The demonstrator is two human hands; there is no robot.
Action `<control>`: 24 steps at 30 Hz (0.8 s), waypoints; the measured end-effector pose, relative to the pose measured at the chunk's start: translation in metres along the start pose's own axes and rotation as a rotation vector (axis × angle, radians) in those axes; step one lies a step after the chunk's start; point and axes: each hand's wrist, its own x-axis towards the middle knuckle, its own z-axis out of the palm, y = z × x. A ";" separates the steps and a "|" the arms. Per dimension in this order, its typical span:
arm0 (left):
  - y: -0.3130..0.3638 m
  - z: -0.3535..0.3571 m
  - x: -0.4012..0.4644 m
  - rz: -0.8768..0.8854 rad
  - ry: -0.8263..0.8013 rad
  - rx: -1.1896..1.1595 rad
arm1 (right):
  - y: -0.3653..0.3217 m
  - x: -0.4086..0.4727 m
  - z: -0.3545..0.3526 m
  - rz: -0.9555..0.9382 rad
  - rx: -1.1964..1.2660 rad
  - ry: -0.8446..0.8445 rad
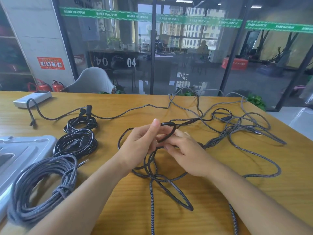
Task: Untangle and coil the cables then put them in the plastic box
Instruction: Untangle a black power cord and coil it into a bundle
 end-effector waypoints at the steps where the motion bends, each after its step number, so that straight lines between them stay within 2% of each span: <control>1: 0.001 -0.001 -0.001 -0.001 -0.005 0.013 | 0.000 0.000 0.000 0.007 0.011 -0.002; 6: 0.012 0.002 -0.003 0.008 -0.023 0.035 | 0.004 0.003 0.002 0.041 0.127 0.035; 8: 0.014 0.005 -0.005 0.009 -0.036 0.052 | 0.005 0.006 0.002 0.080 0.053 0.057; 11: 0.016 0.003 -0.004 -0.008 0.043 0.046 | 0.008 0.011 0.000 0.184 -0.096 0.059; 14: 0.018 0.002 -0.004 0.023 0.122 0.015 | 0.006 0.011 -0.002 0.243 -0.179 0.157; 16: 0.018 0.001 -0.003 0.035 0.120 0.040 | 0.003 0.010 -0.005 0.304 -0.208 0.194; 21: 0.024 -0.010 -0.005 0.072 0.131 0.042 | 0.038 0.011 -0.026 0.518 -0.023 0.263; 24: 0.023 -0.018 -0.004 0.081 0.199 0.037 | 0.059 0.006 -0.036 0.539 0.155 0.266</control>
